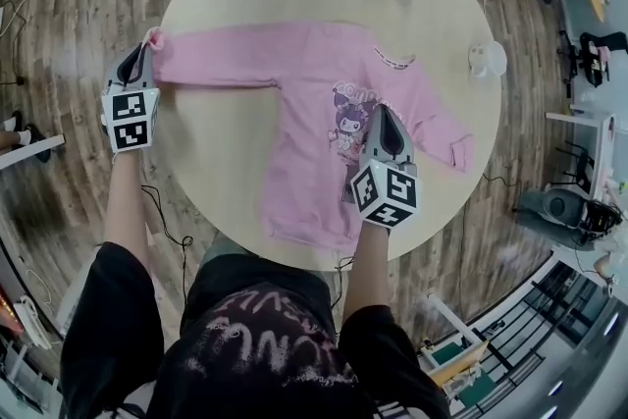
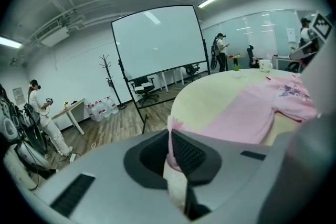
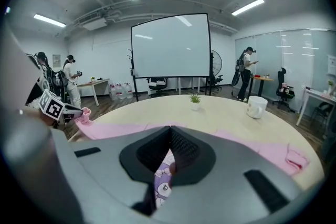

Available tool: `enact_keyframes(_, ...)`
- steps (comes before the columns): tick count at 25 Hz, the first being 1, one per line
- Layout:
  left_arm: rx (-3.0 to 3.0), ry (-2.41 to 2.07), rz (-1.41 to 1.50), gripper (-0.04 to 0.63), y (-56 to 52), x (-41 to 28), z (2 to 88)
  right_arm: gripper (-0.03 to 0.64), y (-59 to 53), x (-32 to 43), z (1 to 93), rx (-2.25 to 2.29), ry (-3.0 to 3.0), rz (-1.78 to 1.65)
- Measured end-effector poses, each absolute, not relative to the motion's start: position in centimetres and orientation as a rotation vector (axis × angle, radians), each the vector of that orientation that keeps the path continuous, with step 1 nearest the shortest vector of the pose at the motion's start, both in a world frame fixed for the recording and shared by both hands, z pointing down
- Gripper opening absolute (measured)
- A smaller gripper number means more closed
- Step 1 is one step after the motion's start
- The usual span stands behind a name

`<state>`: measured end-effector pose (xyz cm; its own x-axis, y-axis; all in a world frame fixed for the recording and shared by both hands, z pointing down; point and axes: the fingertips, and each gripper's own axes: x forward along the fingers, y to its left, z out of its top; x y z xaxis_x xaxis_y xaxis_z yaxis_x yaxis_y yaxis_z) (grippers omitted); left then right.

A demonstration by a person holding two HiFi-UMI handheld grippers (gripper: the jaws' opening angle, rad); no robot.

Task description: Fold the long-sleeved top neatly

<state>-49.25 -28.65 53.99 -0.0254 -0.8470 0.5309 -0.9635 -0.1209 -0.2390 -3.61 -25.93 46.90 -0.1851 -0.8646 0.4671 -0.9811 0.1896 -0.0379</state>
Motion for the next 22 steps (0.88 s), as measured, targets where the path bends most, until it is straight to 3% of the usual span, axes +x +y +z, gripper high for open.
enact_keyframes(11,1.917,-2.083,0.765,0.021,-27.0,-55.5,52.5,0.005,-26.0,-4.7,46.9,1.713,-2.143,0.476)
enact_keyframes(22,2.052,-2.049,0.583,0.022,-29.7,-47.4,48.9,0.005,-25.2,-1.2,46.2,1.765,-2.128,0.484)
